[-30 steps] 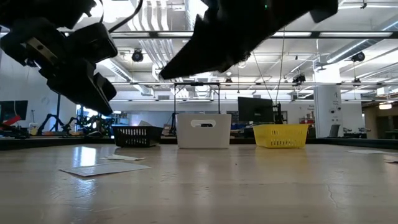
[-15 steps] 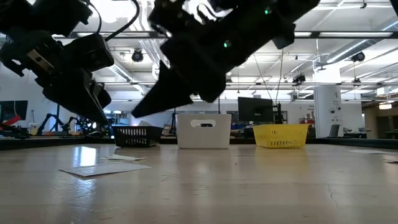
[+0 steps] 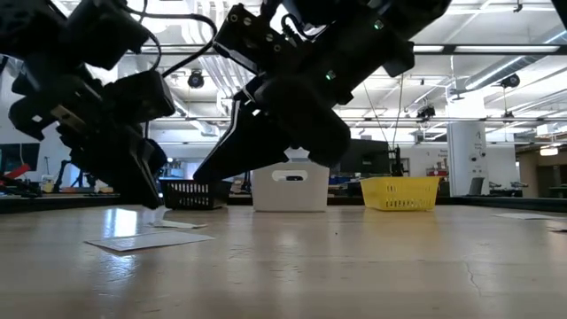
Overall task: Pick & Place First Aid Supplies
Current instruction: Put the green bandage into the yellow basket
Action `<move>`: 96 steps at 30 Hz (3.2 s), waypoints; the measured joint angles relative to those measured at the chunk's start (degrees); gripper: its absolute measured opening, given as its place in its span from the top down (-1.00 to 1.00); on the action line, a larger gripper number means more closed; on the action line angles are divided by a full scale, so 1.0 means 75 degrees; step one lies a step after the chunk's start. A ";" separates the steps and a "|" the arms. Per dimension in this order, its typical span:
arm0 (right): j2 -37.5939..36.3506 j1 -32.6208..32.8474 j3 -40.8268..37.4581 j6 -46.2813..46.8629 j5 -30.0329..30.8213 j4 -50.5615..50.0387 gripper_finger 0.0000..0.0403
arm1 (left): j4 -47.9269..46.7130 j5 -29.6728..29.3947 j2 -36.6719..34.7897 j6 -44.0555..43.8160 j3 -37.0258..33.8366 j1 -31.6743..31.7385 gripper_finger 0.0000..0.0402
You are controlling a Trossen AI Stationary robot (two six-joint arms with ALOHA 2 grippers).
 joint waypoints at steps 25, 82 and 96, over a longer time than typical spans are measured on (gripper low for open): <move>0.0000 -0.0084 0.0047 -0.3014 0.0514 -0.0423 0.95 | -0.0262 0.0022 0.1019 -0.1791 0.0006 0.0094 1.00; 0.0391 0.0126 0.0035 -0.4780 0.1263 -0.0699 0.66 | 0.1757 0.1434 0.2170 -0.3661 0.0329 0.0466 1.00; 0.0391 0.0027 0.0041 -0.4321 0.0731 -0.1022 0.73 | 0.1898 0.2028 0.2147 -0.2958 0.0334 0.0787 1.00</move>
